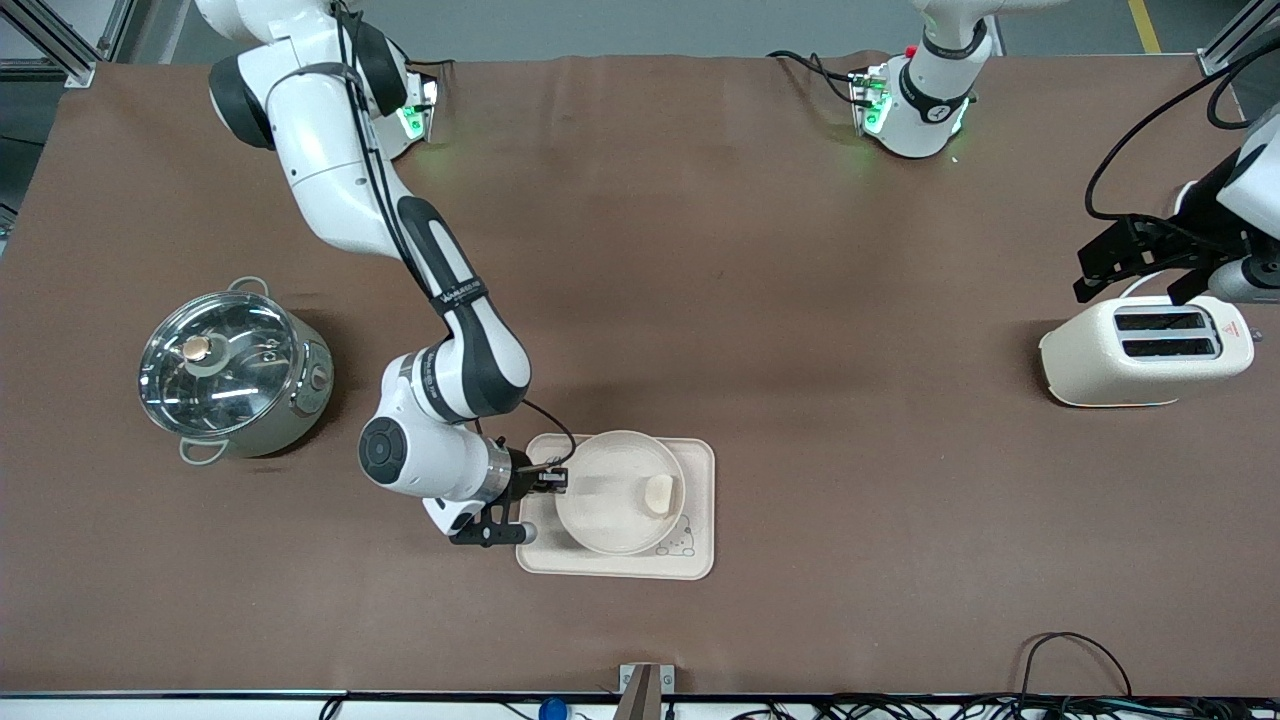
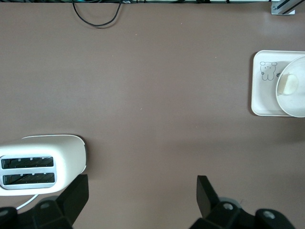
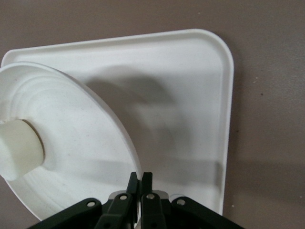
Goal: Place bun in plate and plate on tray
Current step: 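Lower the plate onto the tray and open the right gripper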
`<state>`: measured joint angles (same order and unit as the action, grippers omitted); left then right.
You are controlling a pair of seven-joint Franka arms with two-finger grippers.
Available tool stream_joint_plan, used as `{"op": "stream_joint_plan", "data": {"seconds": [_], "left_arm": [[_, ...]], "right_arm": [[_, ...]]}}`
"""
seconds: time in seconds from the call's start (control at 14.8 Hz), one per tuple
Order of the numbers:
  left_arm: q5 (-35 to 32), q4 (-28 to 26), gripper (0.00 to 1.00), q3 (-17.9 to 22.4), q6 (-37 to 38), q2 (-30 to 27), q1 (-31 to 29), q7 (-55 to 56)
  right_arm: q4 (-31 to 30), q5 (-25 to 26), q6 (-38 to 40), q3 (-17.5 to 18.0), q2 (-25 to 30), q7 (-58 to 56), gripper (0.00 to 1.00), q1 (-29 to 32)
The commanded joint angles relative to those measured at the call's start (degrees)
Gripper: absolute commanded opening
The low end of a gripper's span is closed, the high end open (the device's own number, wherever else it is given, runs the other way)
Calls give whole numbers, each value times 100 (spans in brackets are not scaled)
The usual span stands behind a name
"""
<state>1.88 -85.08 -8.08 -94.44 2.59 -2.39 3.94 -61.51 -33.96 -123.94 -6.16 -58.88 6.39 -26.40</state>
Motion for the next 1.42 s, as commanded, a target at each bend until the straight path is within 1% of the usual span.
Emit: {"op": "stream_joint_plan", "data": {"seconds": [0.0,0.13,0.2,0.27,0.4,0.47,0.54,0.61,0.67,0.88,0.94,1.01,1.15,1.21,1.28,1.35], "left_arm": [[67,150,100,-9,127,66,-34,-104],[76,159,100,-9,127,75,-34,-104],[85,150,100,-9,127,75,-34,-113],[93,150,100,-9,127,75,-34,-113],[93,150,100,-9,127,75,-34,-113],[85,159,100,-9,127,75,-34,-96],[76,159,100,-9,127,75,-34,-96],[76,159,100,-9,127,75,-34,-104],[67,150,100,-9,127,75,-34,-104],[58,159,100,-9,127,75,-34,-78],[58,159,100,-9,127,66,-34,-78],[50,159,100,-9,127,75,-34,-69],[49,159,100,-9,127,75,-34,-95],[49,159,100,-9,127,75,-34,-96],[49,159,100,-9,127,75,-34,-96],[49,150,100,-9,127,66,-34,-104]], "right_arm": [[201,-111,10,133,-194,55,1,134],[201,-120,-33,133,-221,73,2,135],[192,-120,-60,133,-229,125,5,126],[192,-120,-60,133,-230,178,10,117],[192,-111,-52,133,-221,178,53,117],[192,-93,-43,124,-195,195,76,100],[175,-50,10,116,-125,204,93,82],[148,3,28,98,33,196,100,47],[148,143,89,89,173,204,100,55],[148,810,834,37,788,204,100,152],[148,1012,1028,-112,981,204,100,170],[148,1092,1369,-226,1227,204,100,170],[148,1120,2055,-533,1649,161,100,170],[139,1154,2267,-709,1886,161,100,161],[131,1259,2495,-832,2089,152,100,135],[122,1521,2785,-886,2326,169,100,126]]}}
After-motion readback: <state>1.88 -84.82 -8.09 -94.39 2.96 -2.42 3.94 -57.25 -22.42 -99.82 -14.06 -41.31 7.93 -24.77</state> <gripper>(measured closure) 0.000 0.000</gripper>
